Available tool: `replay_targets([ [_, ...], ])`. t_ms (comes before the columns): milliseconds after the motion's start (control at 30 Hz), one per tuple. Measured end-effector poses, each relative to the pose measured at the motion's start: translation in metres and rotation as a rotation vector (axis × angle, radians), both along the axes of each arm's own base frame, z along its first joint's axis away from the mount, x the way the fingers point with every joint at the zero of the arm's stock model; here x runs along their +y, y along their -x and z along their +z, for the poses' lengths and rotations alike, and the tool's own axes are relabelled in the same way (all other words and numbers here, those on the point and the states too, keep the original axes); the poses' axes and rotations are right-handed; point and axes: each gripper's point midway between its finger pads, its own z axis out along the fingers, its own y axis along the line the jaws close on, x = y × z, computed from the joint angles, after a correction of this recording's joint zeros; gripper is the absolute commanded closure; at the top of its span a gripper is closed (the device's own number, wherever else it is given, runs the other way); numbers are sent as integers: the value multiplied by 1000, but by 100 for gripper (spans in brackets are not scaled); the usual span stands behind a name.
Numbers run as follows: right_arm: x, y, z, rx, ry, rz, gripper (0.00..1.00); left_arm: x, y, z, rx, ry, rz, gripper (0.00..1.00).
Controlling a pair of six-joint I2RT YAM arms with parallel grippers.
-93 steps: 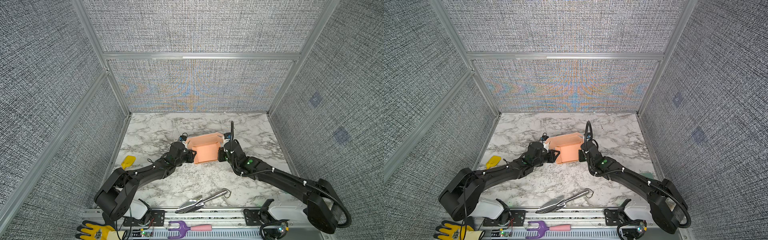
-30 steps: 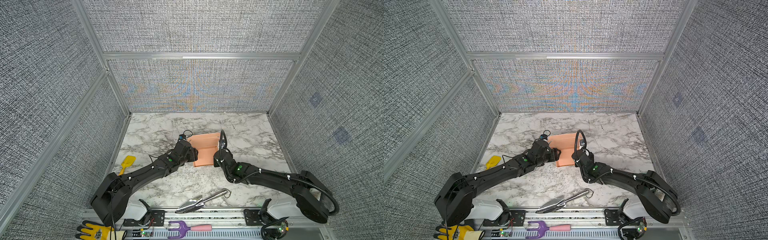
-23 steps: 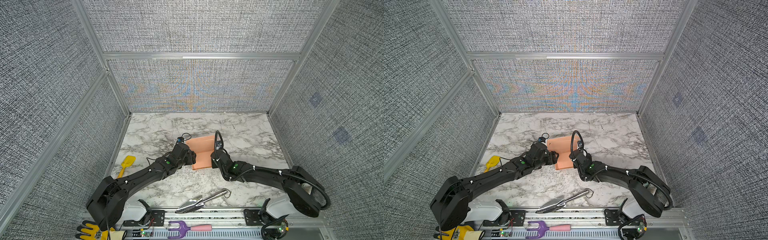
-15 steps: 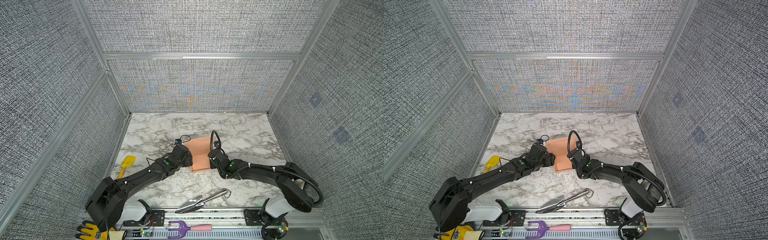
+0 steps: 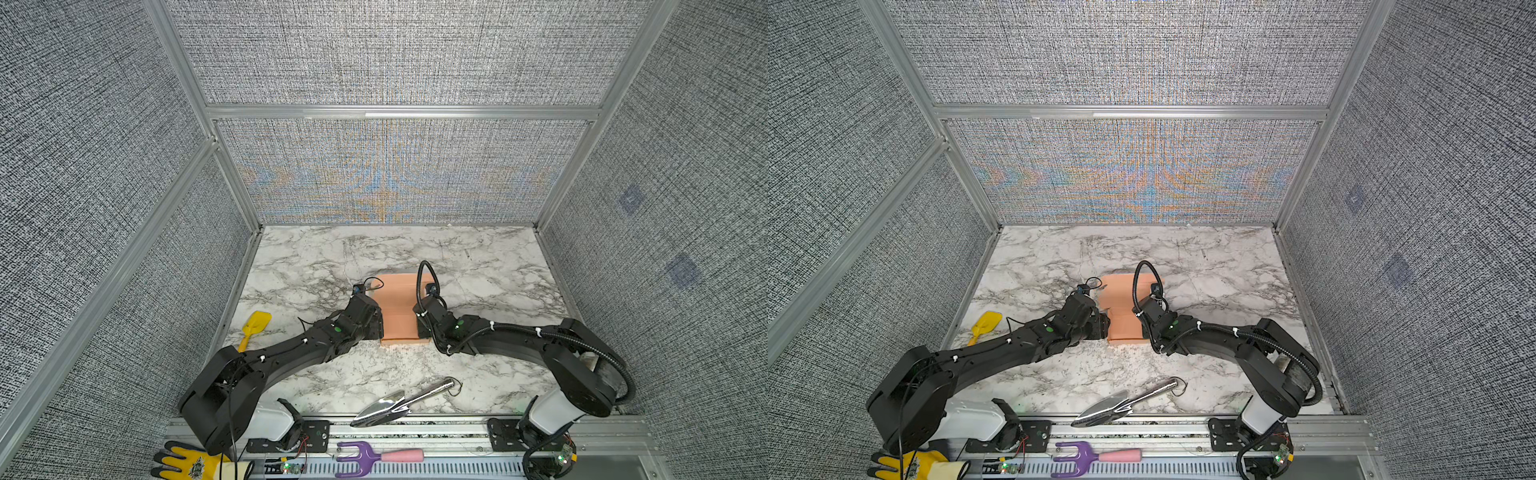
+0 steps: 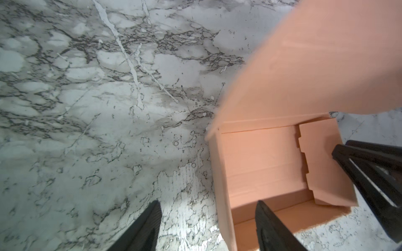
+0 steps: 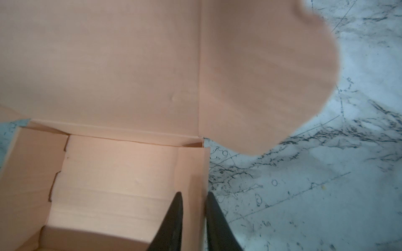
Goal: Assemble paper box
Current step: First fold the bottom flaps of a flat cardboard box at the center of the table, then place the paper box at the center of the table.
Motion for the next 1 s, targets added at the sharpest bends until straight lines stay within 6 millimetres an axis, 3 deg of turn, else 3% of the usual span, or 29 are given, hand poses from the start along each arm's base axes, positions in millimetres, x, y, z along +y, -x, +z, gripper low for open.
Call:
replay_targets([
  [333, -8, -1, 6, 2, -32, -8, 58, -6, -4, -2, 6, 5, -10, 29],
  [667, -9, 13, -11, 72, -78, 33, 52, -18, -3, -10, 37, 33, -44, 32],
  [1000, 1, 12, -19, 115, -176, 73, 52, -26, -3, -14, 41, 60, -67, 34],
])
